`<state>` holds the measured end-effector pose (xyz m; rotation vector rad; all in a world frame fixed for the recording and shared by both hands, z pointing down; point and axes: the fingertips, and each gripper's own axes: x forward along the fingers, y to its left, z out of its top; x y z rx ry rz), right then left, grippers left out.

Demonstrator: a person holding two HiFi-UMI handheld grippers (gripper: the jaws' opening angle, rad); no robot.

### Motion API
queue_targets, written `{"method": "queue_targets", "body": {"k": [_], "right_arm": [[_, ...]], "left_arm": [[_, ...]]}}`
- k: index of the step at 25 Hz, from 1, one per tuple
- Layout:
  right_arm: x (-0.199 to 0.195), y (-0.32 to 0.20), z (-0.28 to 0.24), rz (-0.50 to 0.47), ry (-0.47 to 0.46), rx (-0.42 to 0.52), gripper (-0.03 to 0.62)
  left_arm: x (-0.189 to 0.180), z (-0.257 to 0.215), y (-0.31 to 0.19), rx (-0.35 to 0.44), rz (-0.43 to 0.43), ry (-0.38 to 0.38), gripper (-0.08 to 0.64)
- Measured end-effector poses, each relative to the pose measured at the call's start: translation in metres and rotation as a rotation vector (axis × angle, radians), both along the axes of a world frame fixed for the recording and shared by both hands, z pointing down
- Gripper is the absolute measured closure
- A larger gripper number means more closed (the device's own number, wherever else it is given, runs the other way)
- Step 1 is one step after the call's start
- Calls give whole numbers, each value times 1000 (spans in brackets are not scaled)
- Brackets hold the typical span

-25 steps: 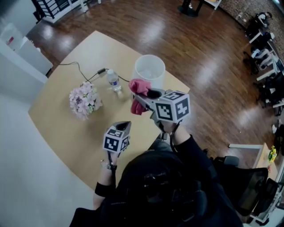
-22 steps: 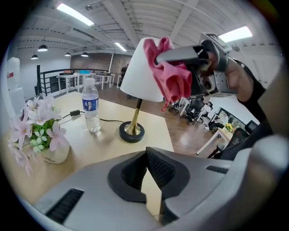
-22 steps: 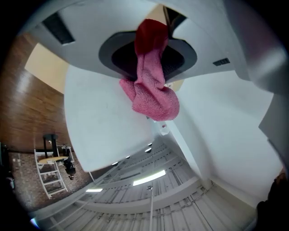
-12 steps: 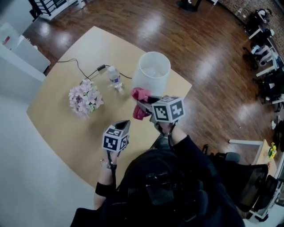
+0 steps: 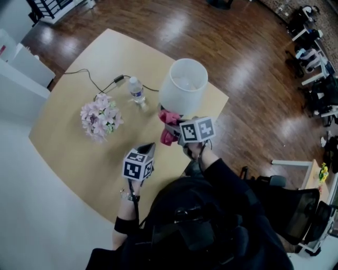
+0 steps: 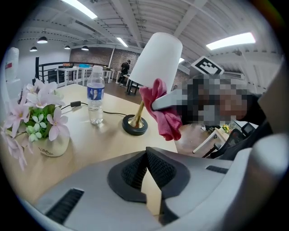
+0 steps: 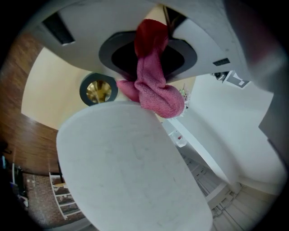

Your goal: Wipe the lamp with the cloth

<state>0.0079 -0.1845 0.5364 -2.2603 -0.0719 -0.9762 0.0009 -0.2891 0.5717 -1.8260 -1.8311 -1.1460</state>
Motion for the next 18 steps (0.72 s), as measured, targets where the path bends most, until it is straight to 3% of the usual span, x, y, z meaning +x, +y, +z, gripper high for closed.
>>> {"method": "queue_targets", "body": {"k": [3,5,11,15,18], "right_arm": [[-4,-8,-1,-8,-24,-11,463],[-4,-16,-20,-46,-6,-67,463],[13,-23,-121,-149,126,-379,463],[34,-8,-183,-131,207,-515,463],[46,6,-224,-121,239,-678,463]], "left_arm": [[2,-1,-1,-6,4,-8,558],[6,-2,-1,-14,8,-8,558],[20,-9,8,-49,26,8,558],[19,-15,10,-69,23,-4,558],[15,-18,10,-84,21,-9,558]]}}
